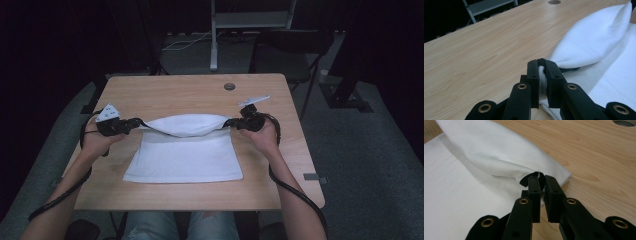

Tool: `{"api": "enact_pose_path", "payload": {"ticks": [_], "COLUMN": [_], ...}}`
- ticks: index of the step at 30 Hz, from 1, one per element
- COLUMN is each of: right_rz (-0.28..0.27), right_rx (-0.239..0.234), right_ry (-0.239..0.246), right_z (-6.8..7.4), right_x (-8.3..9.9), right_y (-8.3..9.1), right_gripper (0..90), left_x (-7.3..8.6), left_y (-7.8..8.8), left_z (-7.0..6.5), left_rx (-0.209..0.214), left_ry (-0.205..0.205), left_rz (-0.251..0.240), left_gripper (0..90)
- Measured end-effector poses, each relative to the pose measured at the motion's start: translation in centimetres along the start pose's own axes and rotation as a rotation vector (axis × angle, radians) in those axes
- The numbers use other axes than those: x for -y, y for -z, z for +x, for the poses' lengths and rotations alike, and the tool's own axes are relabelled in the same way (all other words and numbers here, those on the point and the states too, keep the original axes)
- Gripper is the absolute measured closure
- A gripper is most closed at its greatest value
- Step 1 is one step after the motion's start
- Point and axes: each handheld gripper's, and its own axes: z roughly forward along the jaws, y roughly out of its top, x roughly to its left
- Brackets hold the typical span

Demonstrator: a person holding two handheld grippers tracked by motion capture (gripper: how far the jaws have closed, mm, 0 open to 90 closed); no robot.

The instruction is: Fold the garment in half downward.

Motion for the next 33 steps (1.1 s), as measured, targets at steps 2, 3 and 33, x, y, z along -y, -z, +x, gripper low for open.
{"api": "enact_pose_path", "payload": {"ticks": [2, 3, 33], "right_rz": [0.002, 0.003, 0.02], "right_rx": [-0.002, -0.003, -0.024], "right_ry": [0.006, 0.008, 0.069], "right_z": [0.2, 0.3, 2.2], "right_x": [0.0, 0.0, 1.2], "right_y": [0.1, 0.2, 2.0], "right_gripper": [84.4, 84.4, 84.3], "left_x": [0.0, 0.0, 0.8], "left_y": [0.2, 0.4, 3.3], "left_z": [-0.2, -0.2, -2.4], "left_rx": [0.003, 0.003, 0.016], "left_ry": [-0.01, -0.017, -0.122], "left_rz": [0.003, 0.005, 0.027], "left_gripper": [83.3, 83.3, 83.4]}}
